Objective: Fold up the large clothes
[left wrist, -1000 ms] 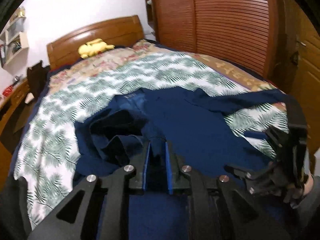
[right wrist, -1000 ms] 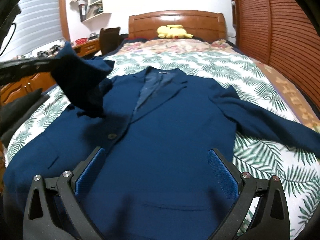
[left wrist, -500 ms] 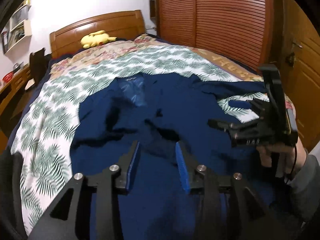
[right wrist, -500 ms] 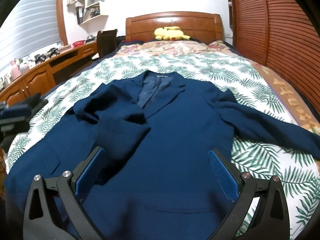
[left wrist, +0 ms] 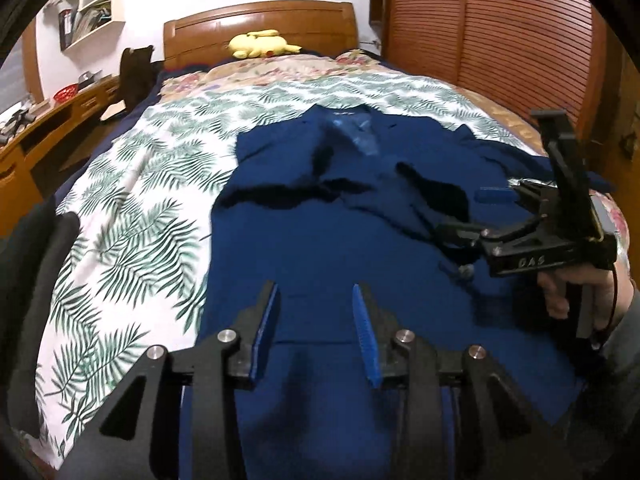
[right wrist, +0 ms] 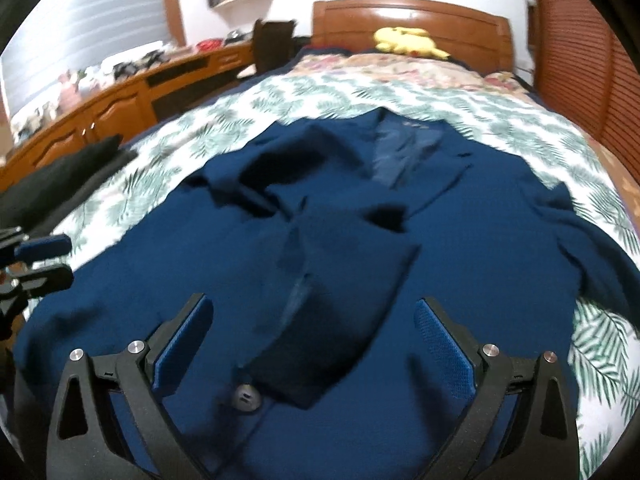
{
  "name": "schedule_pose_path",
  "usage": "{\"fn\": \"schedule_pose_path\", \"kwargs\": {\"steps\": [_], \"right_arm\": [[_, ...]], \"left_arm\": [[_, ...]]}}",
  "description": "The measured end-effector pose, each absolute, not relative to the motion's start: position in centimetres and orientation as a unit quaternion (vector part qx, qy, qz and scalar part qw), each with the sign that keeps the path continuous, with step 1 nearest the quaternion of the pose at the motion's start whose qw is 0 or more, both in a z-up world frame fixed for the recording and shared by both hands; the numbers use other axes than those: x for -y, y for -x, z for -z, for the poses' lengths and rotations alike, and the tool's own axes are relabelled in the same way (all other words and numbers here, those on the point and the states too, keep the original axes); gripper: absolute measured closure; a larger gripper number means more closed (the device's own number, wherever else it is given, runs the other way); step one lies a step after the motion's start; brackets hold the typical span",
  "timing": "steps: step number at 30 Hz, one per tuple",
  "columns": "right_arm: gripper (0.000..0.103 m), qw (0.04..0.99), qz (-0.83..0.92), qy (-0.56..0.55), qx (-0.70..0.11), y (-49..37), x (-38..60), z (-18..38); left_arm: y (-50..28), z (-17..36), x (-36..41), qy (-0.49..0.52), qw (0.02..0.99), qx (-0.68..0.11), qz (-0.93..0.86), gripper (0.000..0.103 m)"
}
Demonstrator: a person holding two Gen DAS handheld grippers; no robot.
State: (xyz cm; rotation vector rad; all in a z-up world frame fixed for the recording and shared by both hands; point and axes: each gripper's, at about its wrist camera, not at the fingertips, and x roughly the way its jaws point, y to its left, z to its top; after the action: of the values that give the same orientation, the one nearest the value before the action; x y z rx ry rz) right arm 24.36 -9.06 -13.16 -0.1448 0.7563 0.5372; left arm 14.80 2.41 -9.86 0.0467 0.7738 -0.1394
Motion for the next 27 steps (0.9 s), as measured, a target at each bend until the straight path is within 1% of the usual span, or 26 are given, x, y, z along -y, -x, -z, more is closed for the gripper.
{"fn": "schedule_pose_path", "kwargs": {"steps": [1, 2, 3, 4, 6, 7, 8, 9, 10, 11, 12, 13, 15, 16, 27], "right_arm": [[0.003, 0.889, -0.259, 0.082, -0.368, -24.4, 8.5, 13.7], [0.007, 0.886, -0.261, 0.092, -0.373, -24.4, 8.1, 14.3], [0.014, 0.882, -0.263, 0.098, -0.380, -24.5, 7.8, 14.9], [0.019, 0.879, -0.263, 0.101, -0.385, -24.6, 7.7, 15.3], [0.039, 0.876, -0.260, 0.105, -0.393, -24.9, 7.6, 15.7], [0.044, 0.876, -0.259, 0.104, -0.393, -24.8, 7.7, 15.7], [0.053, 0.877, -0.259, 0.101, -0.393, -24.8, 7.9, 15.6], [0.060, 0.876, -0.260, 0.098, -0.393, -24.8, 8.1, 15.6], [0.063, 0.877, -0.261, 0.095, -0.393, -24.7, 8.4, 15.5], [0.071, 0.877, -0.264, 0.089, -0.392, -24.6, 8.7, 15.4], [0.085, 0.877, -0.268, 0.084, -0.389, -24.4, 9.1, 15.1], [0.089, 0.878, -0.269, 0.081, -0.386, -24.3, 9.3, 14.9], [0.095, 0.884, -0.271, 0.071, -0.374, -23.7, 10.1, 14.0], [0.096, 0.886, -0.274, 0.066, -0.367, -23.5, 10.6, 13.5], [0.097, 0.918, -0.259, -0.007, -0.301, -20.5, 18.1, 8.2]], "left_arm": [[-14.7, 10.0, -2.6, -0.022, 0.924, -0.377, 0.066, 0.067], [-14.4, 10.1, -2.8, -0.020, 0.924, -0.376, 0.064, 0.067], [-14.3, 10.1, -3.0, -0.018, 0.924, -0.376, 0.063, 0.067], [-14.2, 10.2, -3.1, -0.017, 0.925, -0.375, 0.062, 0.067], [-14.1, 10.2, -3.3, -0.015, 0.925, -0.375, 0.060, 0.067], [-14.0, 10.2, -3.3, -0.015, 0.925, -0.374, 0.060, 0.067], [-14.0, 10.1, -3.2, -0.013, 0.925, -0.374, 0.060, 0.067], [-14.1, 10.0, -3.1, -0.011, 0.926, -0.372, 0.060, 0.067], [-14.1, 9.9, -2.9, -0.006, 0.927, -0.369, 0.061, 0.067], [-14.3, 9.7, -2.7, -0.003, 0.929, -0.365, 0.063, 0.067], [-14.5, 9.5, -2.4, -0.002, 0.930, -0.361, 0.065, 0.067], [-14.6, 9.3, -2.2, -0.002, 0.931, -0.359, 0.067, 0.067], [-15.0, 9.1, -1.4, -0.007, 0.933, -0.352, 0.071, 0.067], [-15.2, 9.0, -1.1, -0.009, 0.934, -0.350, 0.073, 0.067], [-16.7, 8.8, 2.5, -0.029, 0.934, -0.340, 0.102, 0.067]]}}
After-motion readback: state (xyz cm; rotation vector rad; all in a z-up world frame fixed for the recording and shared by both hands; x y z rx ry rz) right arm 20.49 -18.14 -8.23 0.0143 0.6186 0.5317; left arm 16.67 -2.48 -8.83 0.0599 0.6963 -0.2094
